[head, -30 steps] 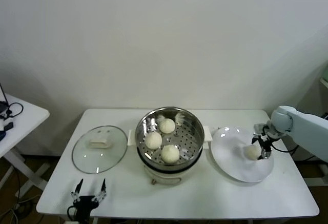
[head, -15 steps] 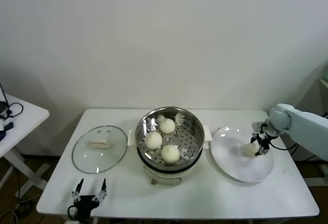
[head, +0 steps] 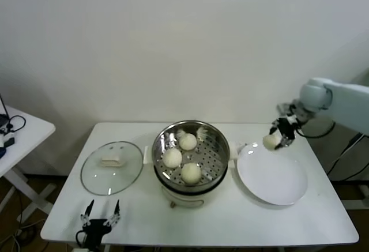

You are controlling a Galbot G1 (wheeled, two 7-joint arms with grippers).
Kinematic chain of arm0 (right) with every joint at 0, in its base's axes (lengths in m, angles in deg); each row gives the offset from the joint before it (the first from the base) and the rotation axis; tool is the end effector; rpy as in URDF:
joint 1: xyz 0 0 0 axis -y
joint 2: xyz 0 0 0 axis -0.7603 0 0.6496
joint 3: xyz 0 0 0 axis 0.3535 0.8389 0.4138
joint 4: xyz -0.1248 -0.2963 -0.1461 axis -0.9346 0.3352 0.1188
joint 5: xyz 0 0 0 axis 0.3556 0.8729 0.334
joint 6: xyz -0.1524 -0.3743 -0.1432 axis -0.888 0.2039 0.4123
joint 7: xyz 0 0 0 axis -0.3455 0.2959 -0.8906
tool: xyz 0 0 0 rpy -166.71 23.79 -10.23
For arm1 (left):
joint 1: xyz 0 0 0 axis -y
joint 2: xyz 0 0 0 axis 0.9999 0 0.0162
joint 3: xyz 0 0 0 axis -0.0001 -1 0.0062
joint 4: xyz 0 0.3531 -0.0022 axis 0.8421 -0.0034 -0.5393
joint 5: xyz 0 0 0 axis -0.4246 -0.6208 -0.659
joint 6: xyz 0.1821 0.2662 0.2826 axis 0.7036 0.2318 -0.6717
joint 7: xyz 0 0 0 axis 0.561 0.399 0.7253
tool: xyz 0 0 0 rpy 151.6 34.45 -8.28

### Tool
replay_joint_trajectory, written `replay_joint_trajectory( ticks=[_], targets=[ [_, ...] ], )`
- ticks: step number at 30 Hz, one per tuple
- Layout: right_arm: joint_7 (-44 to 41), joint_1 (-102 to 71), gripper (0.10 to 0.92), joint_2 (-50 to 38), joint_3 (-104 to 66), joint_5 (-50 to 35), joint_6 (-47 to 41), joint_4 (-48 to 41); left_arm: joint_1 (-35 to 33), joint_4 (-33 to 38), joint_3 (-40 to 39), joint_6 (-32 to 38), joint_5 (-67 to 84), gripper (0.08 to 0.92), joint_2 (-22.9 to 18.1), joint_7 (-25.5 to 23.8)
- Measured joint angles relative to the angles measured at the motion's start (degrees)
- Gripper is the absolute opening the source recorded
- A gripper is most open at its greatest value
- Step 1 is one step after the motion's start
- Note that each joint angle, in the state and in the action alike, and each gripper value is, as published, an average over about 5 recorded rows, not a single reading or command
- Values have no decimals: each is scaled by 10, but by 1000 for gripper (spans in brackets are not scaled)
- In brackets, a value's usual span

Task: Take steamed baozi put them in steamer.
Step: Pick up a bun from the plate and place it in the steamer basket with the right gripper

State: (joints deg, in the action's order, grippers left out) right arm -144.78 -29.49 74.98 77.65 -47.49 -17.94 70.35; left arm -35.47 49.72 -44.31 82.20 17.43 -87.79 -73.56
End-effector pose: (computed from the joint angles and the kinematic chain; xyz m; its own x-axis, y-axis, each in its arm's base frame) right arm 0.6039 -0.1293 -0.0618 -0.1949 -0.1185 0.9736 -0.9706 -0.1196 -0.2088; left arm 0.1888 0.0968 -0.4499 -0.9615 -0.0903 0.2594 -0.0606 0.9909 0.1206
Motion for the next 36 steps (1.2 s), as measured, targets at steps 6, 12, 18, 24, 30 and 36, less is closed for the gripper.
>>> replay_joint_trajectory(
  ticks=[6,12,18,24,30,36],
  targets=[
    [9,100,619,37,37,-85,-30,75,-5,4,1,1,4,823,3,0],
    [37,125,619,67,32,-131,-69,131,-3,6,0,2,6,823,3,0],
    [71,90,619,94,9,-132,-101,152,1,5,0,2,6,823,4,0],
    [98,33,621,119,-16,-112,-120,152,3,2,-1,3,6,823,4,0],
    [117,-20,627,140,-39,-87,-128,136,5,-3,1,4,7,823,4,0],
    [126,-61,626,156,-53,-67,-130,111,5,-5,2,5,7,823,4,0]
  ],
)
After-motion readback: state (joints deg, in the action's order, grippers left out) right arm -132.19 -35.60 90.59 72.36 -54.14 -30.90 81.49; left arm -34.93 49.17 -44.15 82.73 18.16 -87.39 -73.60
